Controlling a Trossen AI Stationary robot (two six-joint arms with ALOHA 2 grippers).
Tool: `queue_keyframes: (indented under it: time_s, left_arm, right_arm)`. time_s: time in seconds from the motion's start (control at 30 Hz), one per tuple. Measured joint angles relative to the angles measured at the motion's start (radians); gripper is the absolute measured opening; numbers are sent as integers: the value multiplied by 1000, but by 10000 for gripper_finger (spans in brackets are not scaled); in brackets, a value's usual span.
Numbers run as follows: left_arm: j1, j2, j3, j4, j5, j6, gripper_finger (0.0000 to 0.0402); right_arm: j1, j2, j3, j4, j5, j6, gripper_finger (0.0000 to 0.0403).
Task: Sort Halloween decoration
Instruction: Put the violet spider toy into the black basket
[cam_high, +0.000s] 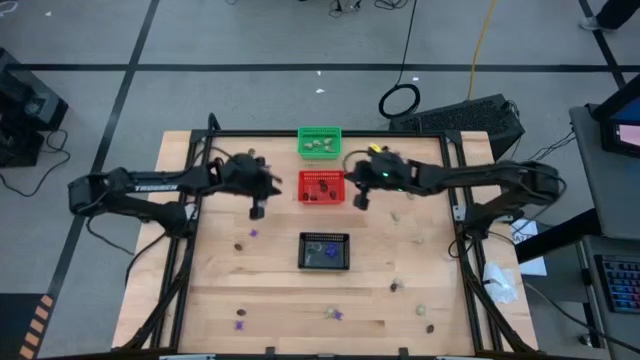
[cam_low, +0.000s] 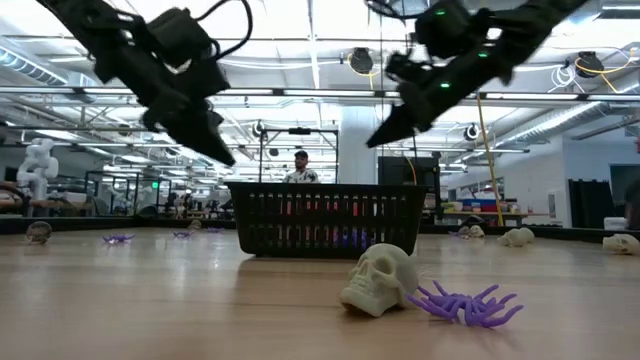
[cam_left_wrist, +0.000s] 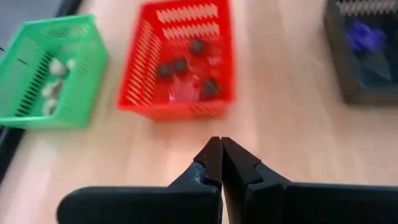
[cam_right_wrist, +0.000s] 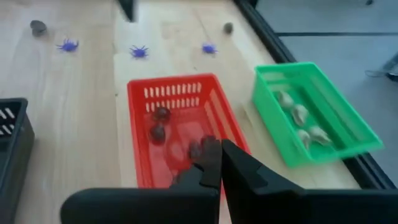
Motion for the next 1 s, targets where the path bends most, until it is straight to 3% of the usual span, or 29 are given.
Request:
queue_keyframes:
  time_s: [0.27, 0.47, 0.6, 1.0]
  left_arm:
    - [-258, -38, 29, -345, -110, -208, 0]
    - [-417, -34, 30, -467, -134, -399, 0]
    - [-493, -23, 30, -492, -190, -444, 7]
    - [-501, 116, 21, -491, -236, -548, 143]
  right_arm:
    - [58, -168, -162, 33, 57, 49, 1]
    - [102, -181, -173, 36, 82, 42, 0]
    - [116, -179, -173, 37, 83, 40, 0]
    - [121, -179, -173, 36, 83, 39, 0]
